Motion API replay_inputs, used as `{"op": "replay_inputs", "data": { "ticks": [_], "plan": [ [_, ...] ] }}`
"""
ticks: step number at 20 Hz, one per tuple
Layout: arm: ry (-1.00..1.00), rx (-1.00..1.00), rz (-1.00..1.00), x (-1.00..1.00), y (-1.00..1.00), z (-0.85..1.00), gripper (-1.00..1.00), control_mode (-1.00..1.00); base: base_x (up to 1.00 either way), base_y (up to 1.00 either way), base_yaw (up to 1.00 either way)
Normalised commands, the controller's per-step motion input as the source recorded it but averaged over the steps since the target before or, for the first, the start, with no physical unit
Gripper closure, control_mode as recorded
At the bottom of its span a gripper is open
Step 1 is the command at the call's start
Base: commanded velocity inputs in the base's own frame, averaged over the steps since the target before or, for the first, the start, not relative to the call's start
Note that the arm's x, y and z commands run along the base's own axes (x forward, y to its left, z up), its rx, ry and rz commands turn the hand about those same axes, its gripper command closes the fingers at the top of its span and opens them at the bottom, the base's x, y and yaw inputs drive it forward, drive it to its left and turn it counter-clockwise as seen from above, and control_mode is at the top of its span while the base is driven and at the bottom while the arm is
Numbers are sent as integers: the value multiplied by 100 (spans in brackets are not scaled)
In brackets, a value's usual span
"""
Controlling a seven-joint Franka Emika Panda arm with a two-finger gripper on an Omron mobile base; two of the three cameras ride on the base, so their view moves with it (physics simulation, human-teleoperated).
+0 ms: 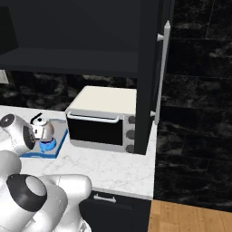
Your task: Pick the kettle from the counter and place it on the tray. Then pick the mug from the cabinet and place it on the tray. Then close the cabinet doors.
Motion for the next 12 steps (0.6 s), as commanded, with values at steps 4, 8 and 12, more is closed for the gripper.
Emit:
{"op": "replay_inputs", "data": {
  "ticks": [4, 8, 12],
  "plan": [
    [-1, 0, -2, -53, -15, 57, -100, -100, 0, 0, 0],
    [0, 14, 3, -13, -18, 16, -100, -100, 0, 0, 0],
    [0, -3, 5, -28, 19, 65, -100, -100, 0, 0, 0]
  ]
}}
